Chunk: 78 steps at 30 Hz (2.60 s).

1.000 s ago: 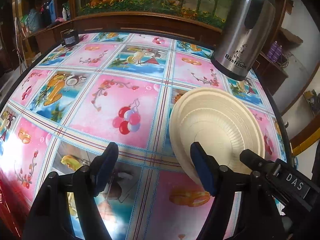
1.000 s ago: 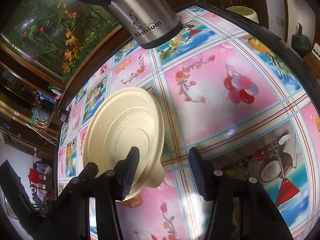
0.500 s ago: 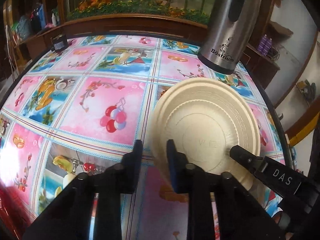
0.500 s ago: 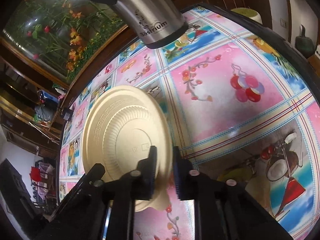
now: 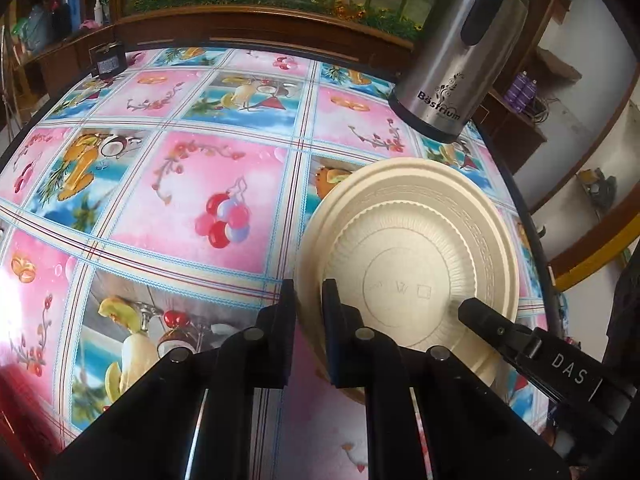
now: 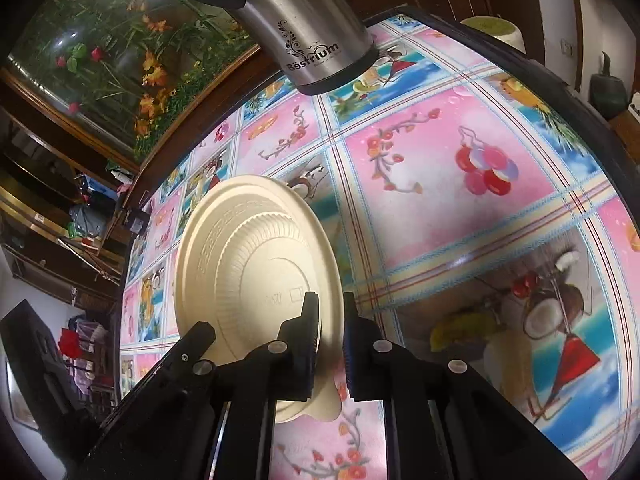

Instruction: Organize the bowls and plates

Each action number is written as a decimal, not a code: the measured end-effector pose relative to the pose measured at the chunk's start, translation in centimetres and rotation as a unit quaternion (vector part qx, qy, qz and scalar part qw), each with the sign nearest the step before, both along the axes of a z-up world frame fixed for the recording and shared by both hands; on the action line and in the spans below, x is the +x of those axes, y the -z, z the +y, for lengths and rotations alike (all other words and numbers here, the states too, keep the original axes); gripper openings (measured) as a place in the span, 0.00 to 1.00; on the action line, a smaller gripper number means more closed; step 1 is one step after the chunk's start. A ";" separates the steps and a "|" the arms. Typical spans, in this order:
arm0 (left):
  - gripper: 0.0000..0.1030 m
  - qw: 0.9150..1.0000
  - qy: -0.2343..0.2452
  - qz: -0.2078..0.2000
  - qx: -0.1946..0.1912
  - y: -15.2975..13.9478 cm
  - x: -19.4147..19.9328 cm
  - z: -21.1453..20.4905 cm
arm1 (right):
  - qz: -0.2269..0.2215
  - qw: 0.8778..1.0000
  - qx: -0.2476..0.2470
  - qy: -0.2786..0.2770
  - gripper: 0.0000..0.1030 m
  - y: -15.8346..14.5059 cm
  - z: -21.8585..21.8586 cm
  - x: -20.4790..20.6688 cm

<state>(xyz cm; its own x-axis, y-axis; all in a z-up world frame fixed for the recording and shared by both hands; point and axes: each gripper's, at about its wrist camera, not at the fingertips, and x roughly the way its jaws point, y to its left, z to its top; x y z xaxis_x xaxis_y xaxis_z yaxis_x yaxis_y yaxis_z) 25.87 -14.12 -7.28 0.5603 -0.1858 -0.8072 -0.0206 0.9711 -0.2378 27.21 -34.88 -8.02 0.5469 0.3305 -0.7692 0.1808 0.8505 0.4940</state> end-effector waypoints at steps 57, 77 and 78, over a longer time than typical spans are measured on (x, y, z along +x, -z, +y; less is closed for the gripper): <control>0.09 0.998 0.011 -0.034 -0.045 -6.2 -14.4 6.8 | -0.036 0.998 0.009 -0.045 0.09 -6.1 4.8 -13.8; 0.09 0.996 -0.011 -0.075 -0.055 -9.0 -18.5 12.0 | -0.072 0.994 -0.005 -0.080 0.09 -9.4 9.9 -17.0; 0.09 0.995 -0.012 -0.076 -0.055 -9.1 -18.8 12.3 | -0.075 0.994 -0.005 -0.085 0.09 -9.6 10.3 -17.1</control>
